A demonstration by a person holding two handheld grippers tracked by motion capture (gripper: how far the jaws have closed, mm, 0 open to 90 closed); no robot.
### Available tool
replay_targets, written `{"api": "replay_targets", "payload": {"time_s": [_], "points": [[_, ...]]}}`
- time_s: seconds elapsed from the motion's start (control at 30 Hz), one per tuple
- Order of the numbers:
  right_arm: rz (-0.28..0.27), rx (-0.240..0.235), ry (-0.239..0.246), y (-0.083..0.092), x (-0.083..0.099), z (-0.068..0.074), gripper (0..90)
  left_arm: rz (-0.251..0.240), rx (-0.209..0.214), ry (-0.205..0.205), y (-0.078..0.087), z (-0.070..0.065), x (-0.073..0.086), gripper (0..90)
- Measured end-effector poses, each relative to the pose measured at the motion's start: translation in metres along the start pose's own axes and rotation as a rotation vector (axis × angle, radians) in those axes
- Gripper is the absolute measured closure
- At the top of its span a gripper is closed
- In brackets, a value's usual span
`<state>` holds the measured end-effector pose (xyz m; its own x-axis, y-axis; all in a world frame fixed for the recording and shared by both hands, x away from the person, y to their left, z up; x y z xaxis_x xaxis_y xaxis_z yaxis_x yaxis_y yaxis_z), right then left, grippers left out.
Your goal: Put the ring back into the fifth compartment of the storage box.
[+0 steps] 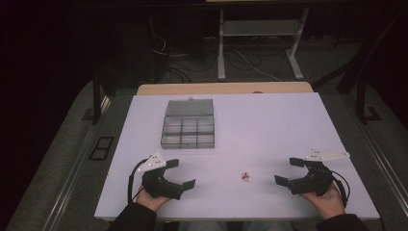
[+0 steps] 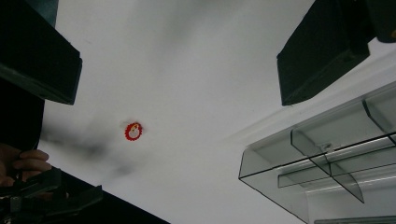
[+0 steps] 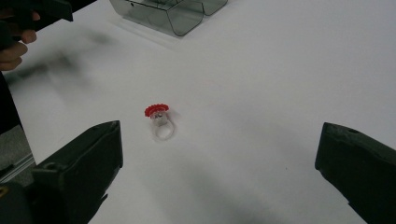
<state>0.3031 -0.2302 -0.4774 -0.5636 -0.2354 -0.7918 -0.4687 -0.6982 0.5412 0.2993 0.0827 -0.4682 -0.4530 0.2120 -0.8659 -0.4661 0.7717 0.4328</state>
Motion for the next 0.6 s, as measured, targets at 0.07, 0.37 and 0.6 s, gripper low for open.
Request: {"api": "replay_targets", "payload": {"time_s": [0.07,0.37,0.6], "points": [[0.001,-0.001,0.000,-0.0001,0.0001,0.0001,0.3,-0.001,0.001,-0.002,0.0001,0.0000,-0.0002,0.0],[0.006,-0.009,-0.002,0.0001,0.0008,0.0017,0.2,0.002,0.003,-0.003,-0.0005,-0.0005,0.0004,0.0],[0.022,-0.020,-0.006,0.0009,0.0026,0.0023,0.2,0.001,0.006,-0.003,-0.0006,-0.0010,0.0002,0.0]]}}
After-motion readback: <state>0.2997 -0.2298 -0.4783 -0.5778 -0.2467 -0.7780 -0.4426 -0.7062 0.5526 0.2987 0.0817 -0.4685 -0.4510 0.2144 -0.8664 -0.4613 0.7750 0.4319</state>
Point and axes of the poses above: each handheld gripper's, and its own axes: y roughly backward along the jaws, x roughly out of its underside, z roughly to its left, the point moved 10 cm from there along -y, roughly forward along the jaws, and after that the axes turned 2 degrees about -x, right-handed, at the moved point
